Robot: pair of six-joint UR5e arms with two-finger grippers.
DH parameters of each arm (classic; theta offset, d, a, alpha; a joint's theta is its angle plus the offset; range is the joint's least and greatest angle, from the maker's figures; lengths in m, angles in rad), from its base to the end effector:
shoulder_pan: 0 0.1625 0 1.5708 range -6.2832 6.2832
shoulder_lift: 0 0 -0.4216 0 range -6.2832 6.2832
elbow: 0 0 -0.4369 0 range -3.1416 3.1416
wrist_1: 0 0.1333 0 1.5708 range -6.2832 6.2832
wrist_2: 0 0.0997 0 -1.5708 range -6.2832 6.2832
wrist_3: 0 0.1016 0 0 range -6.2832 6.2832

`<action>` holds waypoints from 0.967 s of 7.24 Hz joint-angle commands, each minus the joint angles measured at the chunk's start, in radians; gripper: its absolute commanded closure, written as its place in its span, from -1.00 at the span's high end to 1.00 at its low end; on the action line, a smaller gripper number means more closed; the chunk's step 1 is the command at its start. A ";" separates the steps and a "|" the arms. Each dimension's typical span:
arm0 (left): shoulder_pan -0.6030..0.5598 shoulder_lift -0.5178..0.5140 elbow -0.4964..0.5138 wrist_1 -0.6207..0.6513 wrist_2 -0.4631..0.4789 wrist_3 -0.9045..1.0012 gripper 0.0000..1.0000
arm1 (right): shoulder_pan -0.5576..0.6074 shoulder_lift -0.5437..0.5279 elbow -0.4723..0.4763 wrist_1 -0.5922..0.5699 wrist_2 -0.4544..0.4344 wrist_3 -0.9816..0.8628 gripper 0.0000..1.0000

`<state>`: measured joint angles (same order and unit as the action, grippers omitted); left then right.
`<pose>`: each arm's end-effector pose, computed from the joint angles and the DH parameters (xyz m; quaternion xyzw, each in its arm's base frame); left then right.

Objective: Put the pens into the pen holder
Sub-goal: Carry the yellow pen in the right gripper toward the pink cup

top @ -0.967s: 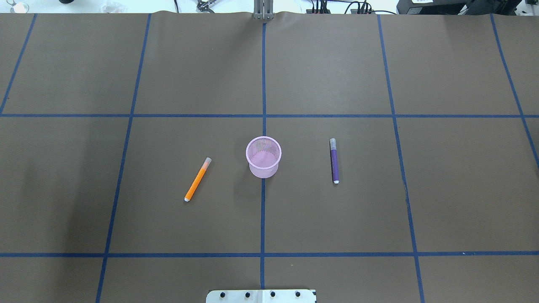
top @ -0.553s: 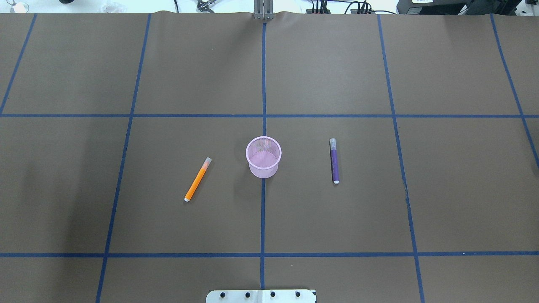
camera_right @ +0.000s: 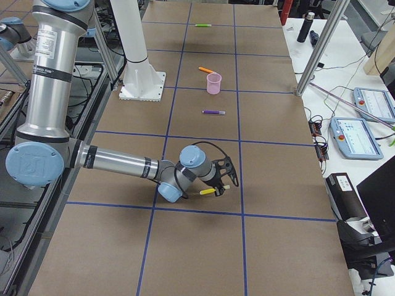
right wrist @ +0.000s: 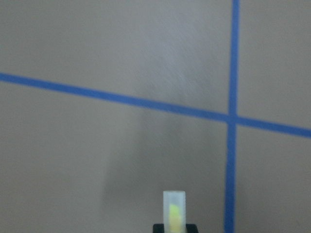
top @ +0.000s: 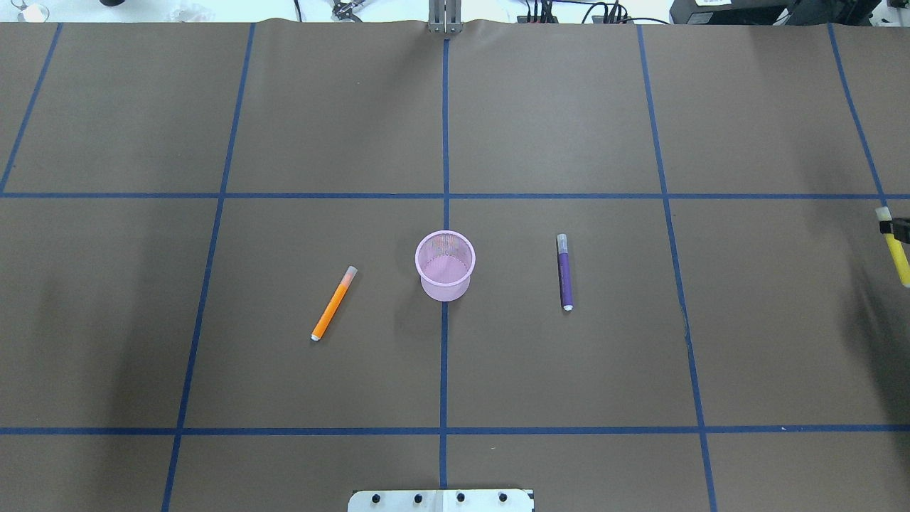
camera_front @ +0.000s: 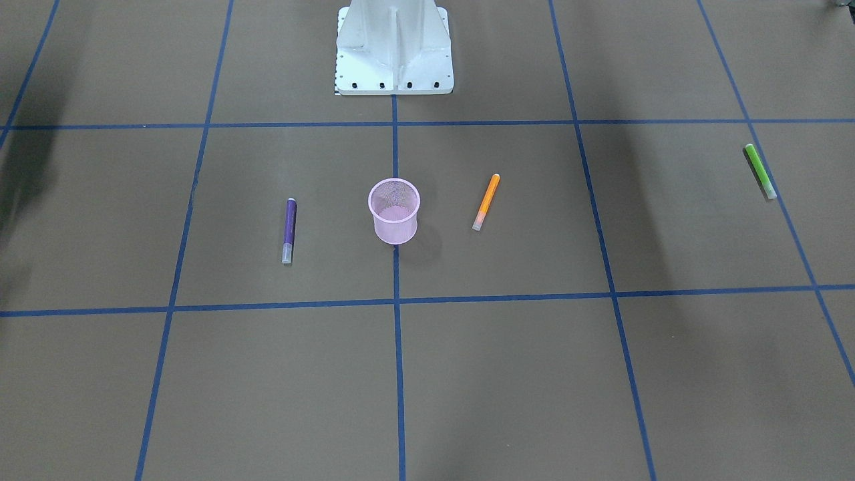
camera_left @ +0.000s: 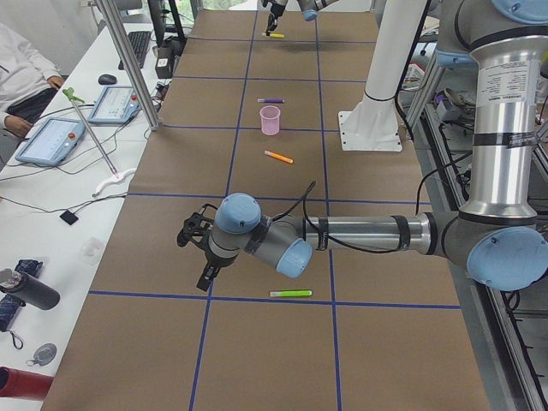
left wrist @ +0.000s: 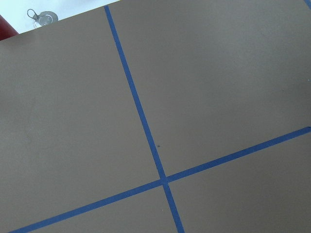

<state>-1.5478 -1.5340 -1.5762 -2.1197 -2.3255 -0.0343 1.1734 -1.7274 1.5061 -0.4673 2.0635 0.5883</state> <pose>-0.0512 -0.5458 0.6125 0.2276 0.3629 0.0892 0.8992 -0.1122 -0.4875 0.6547 0.2604 -0.3902 -0.0201 0.8829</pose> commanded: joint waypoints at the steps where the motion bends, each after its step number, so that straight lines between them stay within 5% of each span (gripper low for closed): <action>1: 0.000 -0.001 0.001 -0.064 0.000 -0.001 1.00 | -0.008 0.194 0.020 -0.002 0.004 0.004 -1.00; 5: 0.129 -0.047 -0.008 -0.143 0.000 -0.003 1.00 | -0.145 0.423 0.055 0.001 0.037 0.074 -1.00; 7: 0.188 -0.095 -0.007 -0.144 0.002 -0.062 1.00 | -0.259 0.536 0.118 -0.002 -0.067 0.265 -1.00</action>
<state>-1.3975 -1.6004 -1.5842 -2.2580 -2.3251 -0.0534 0.9800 -1.2579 1.5893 -0.4670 2.0624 0.7467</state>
